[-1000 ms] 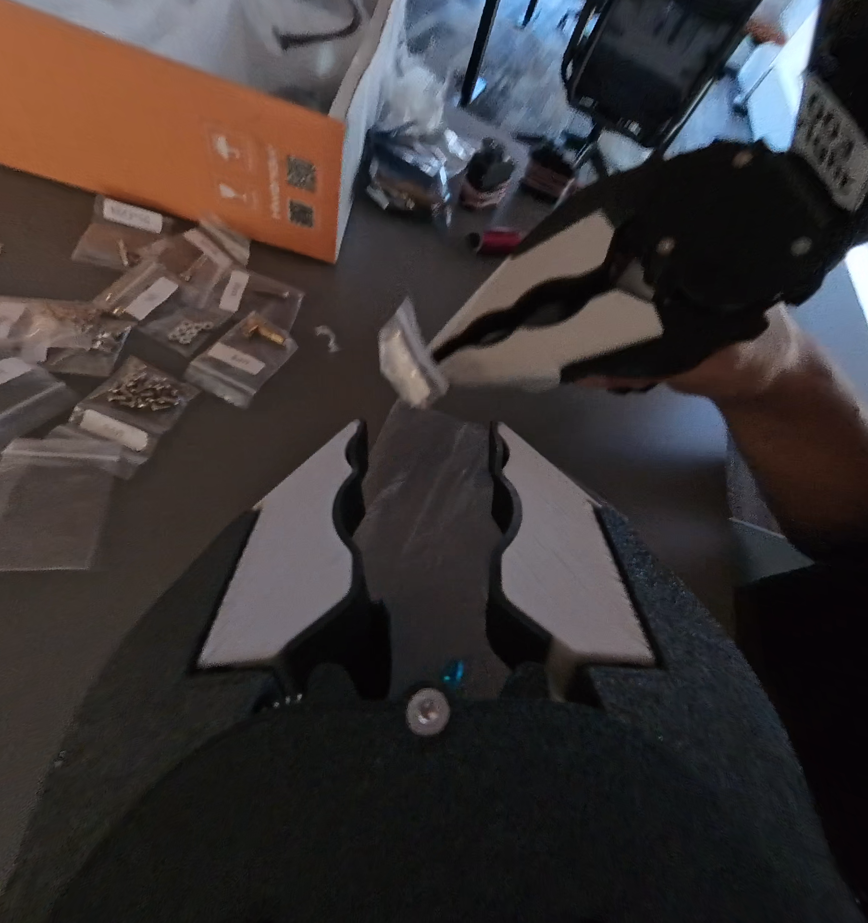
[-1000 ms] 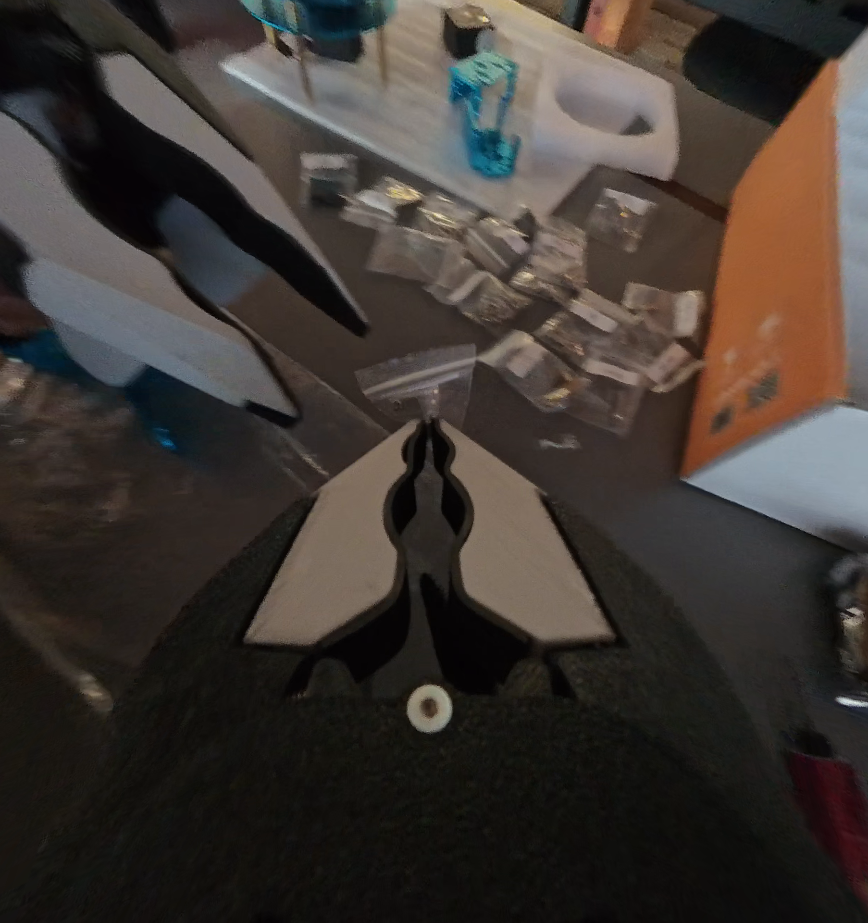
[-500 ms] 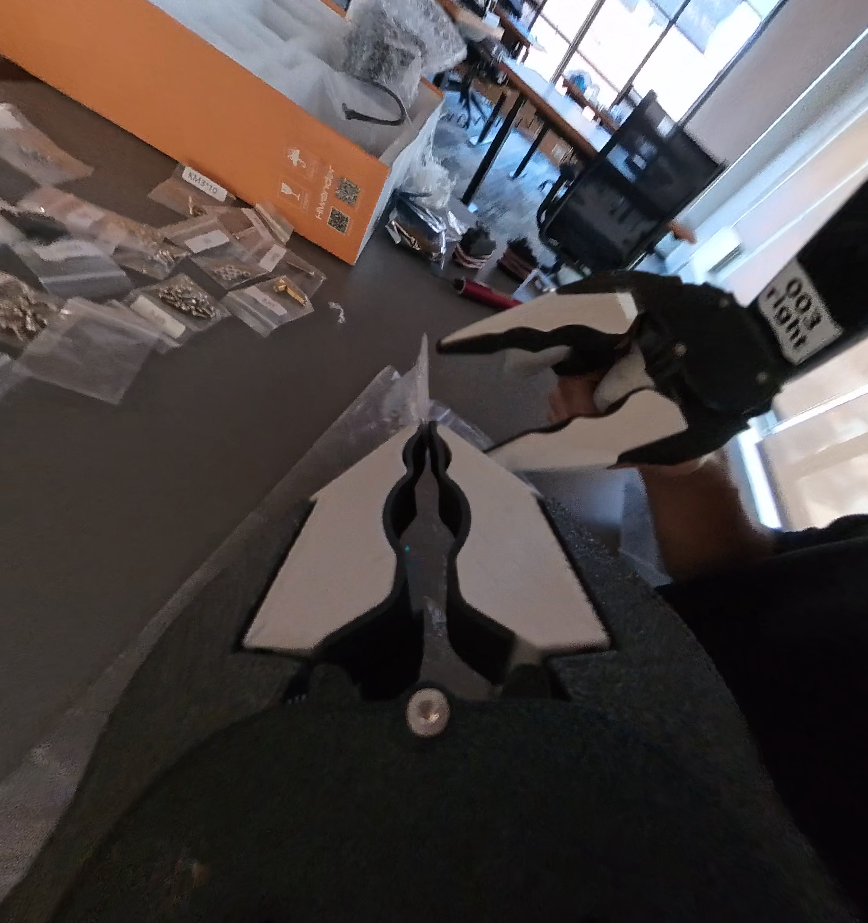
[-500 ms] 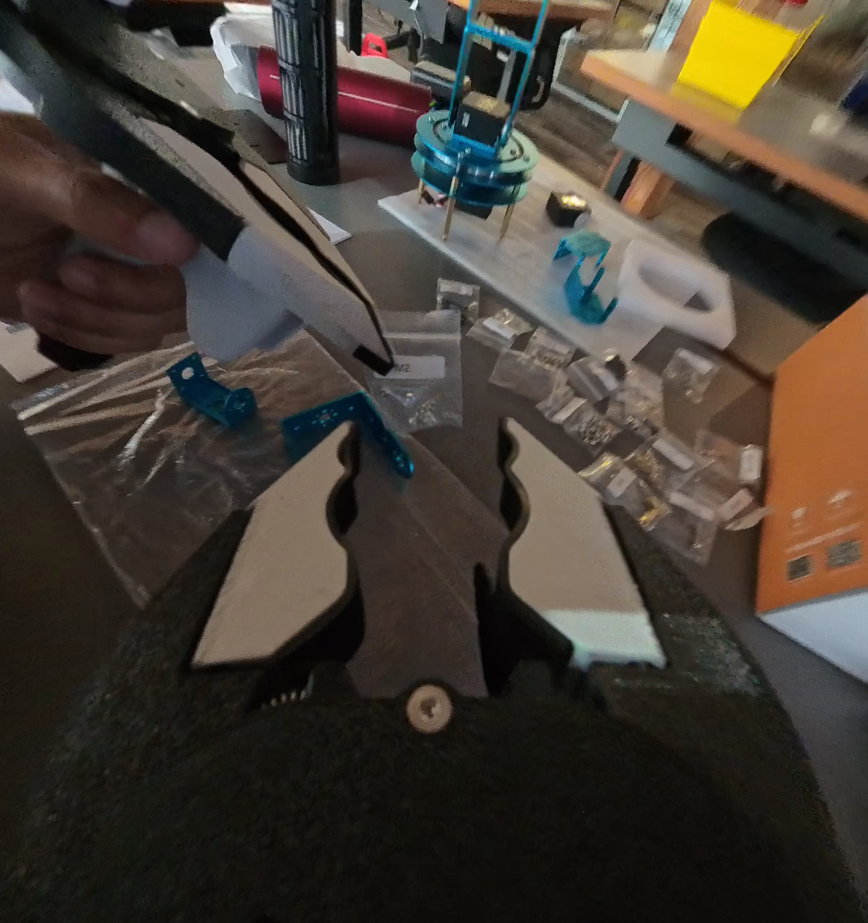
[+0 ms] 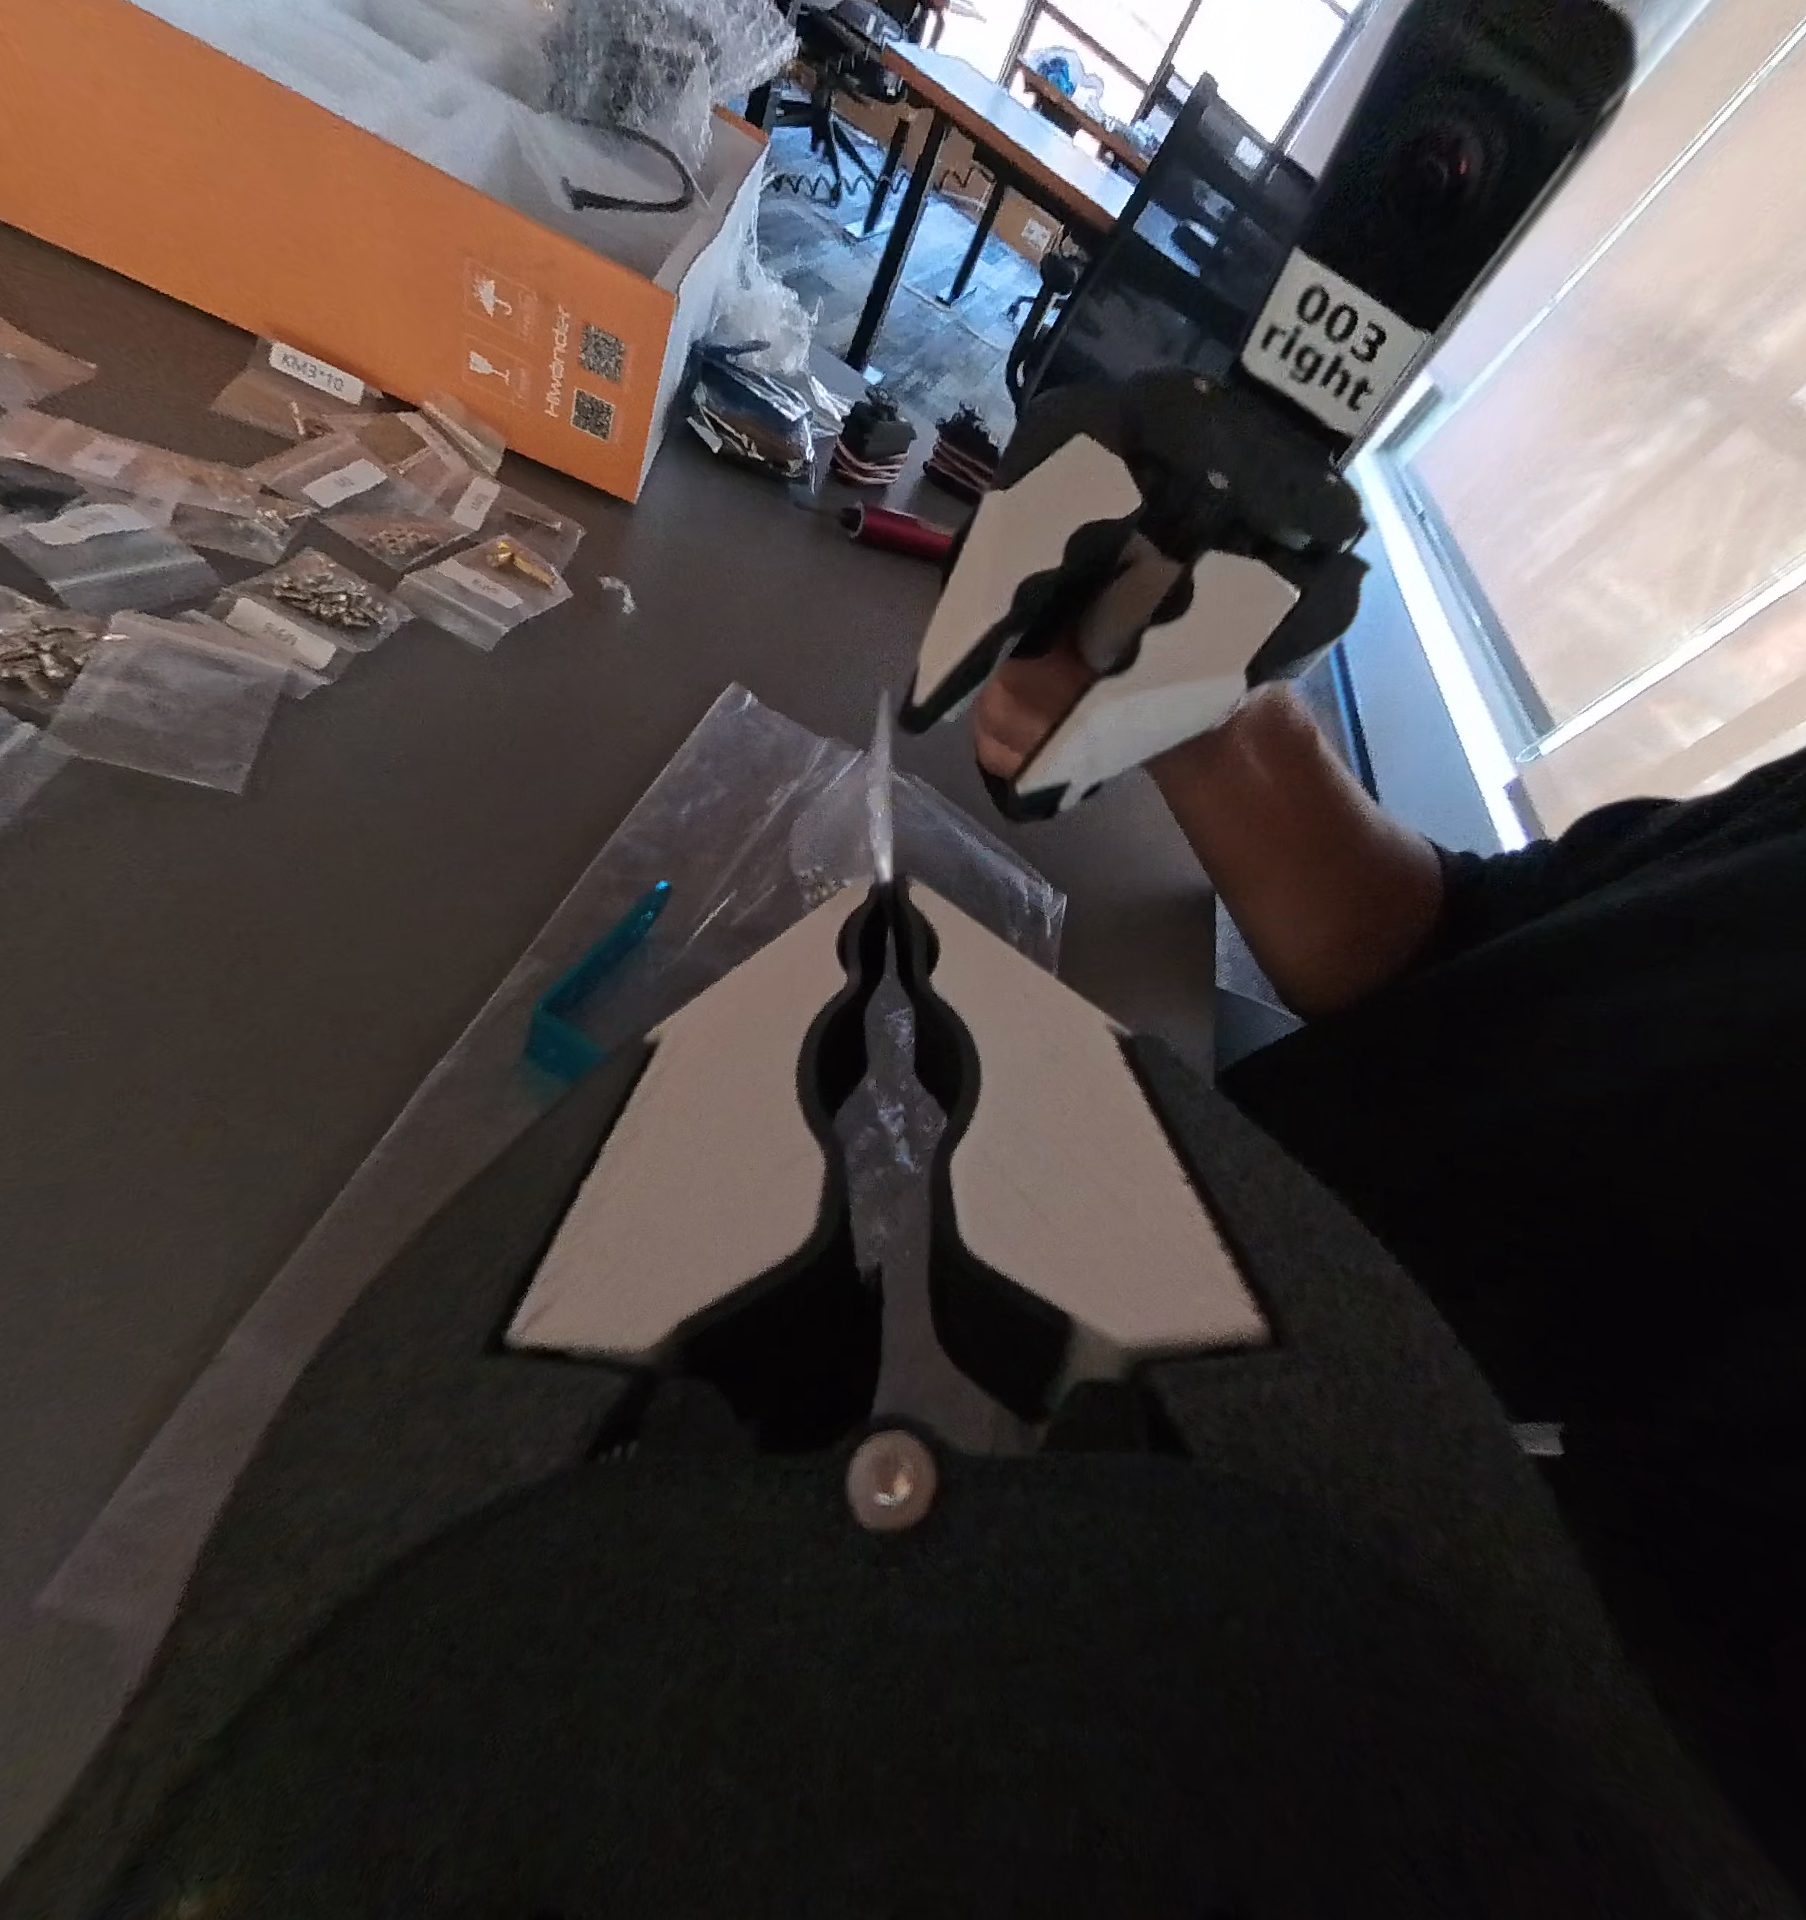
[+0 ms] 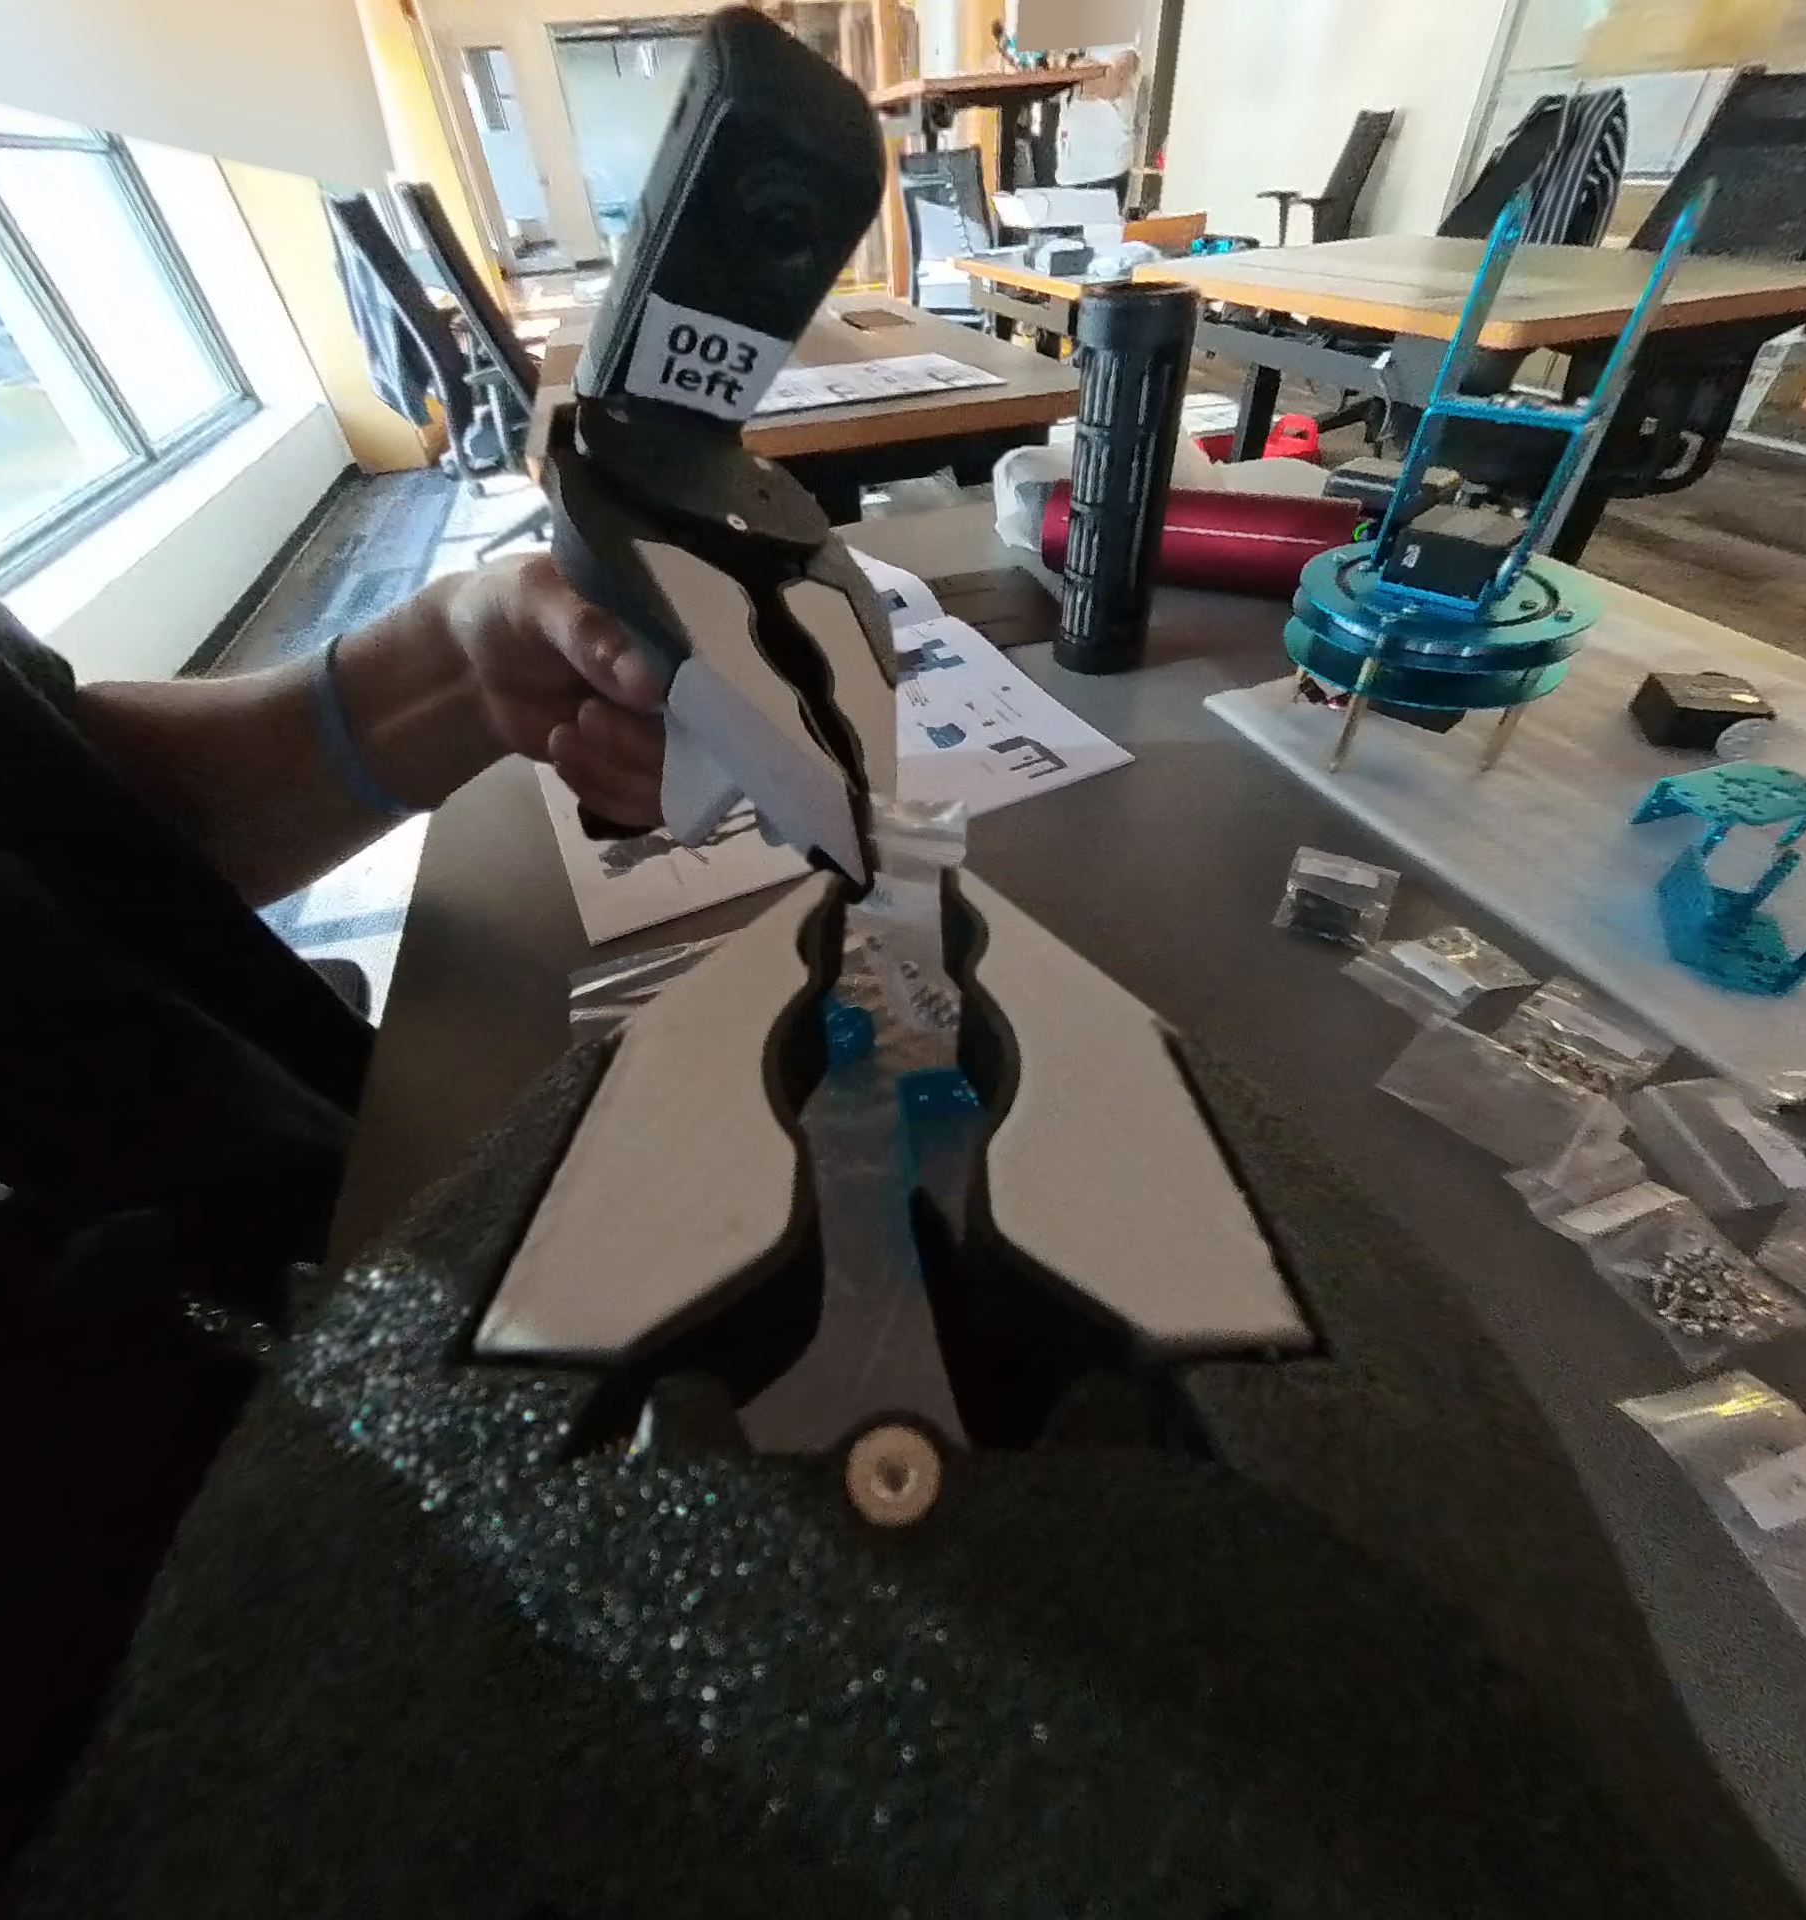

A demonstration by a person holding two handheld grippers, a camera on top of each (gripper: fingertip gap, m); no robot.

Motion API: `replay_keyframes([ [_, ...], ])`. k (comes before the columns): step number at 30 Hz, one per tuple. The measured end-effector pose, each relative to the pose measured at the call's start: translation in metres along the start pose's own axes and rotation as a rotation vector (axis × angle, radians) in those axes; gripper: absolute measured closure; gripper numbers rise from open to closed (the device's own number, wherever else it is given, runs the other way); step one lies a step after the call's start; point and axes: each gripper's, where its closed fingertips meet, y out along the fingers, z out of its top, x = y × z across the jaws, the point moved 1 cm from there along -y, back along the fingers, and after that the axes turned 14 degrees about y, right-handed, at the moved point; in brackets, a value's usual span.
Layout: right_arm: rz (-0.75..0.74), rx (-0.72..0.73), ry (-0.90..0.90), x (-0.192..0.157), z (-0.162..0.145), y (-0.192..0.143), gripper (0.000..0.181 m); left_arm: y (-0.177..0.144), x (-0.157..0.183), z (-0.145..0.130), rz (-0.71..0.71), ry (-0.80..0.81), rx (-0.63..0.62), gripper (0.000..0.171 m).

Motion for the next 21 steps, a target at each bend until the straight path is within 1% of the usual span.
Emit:
replay_keyframes([
  [3,0.005,0.013,0.012,0.002,0.0,0.005,0.164,-0.003,0.006,-0.005,-0.003,0.059,-0.029,0.171],
  [5,0.052,0.004,0.04,-0.002,-0.002,0.009,0.163,-0.003,0.009,-0.007,-0.006,0.089,-0.042,0.171],
  [6,0.075,-0.011,0.05,-0.004,-0.005,0.012,0.167,-0.003,0.01,-0.008,-0.005,0.094,-0.046,0.171],
  [7,0.081,-0.03,0.049,-0.004,-0.009,0.014,0.174,-0.003,0.009,-0.008,0.0,0.091,-0.045,0.171],
  [9,0.073,-0.022,0.045,-0.002,-0.01,0.016,0.176,-0.003,0.01,-0.009,-0.003,0.08,-0.047,0.171],
  [11,0.074,-0.024,0.058,-0.002,-0.011,0.016,0.175,-0.003,0.009,-0.012,0.007,0.083,-0.055,0.171],
  [13,0.063,-0.015,0.057,0.0,-0.011,0.015,0.167,-0.005,0.007,-0.014,0.027,0.098,-0.065,0.171],
  [14,0.061,-0.008,0.06,0.001,-0.01,0.014,0.166,-0.005,0.006,-0.015,0.044,0.114,-0.078,0.171],
  [17,0.096,-0.013,0.071,-0.001,-0.007,0.012,0.165,-0.006,0.005,-0.022,0.093,0.218,-0.141,0.171],
  [19,0.134,-0.053,0.076,-0.001,-0.007,0.009,0.162,-0.006,0.007,-0.027,0.108,0.329,-0.188,0.171],
  [21,0.202,-0.121,0.096,-0.005,-0.009,0.008,0.159,-0.005,0.01,-0.032,0.12,0.446,-0.248,0.171],
])
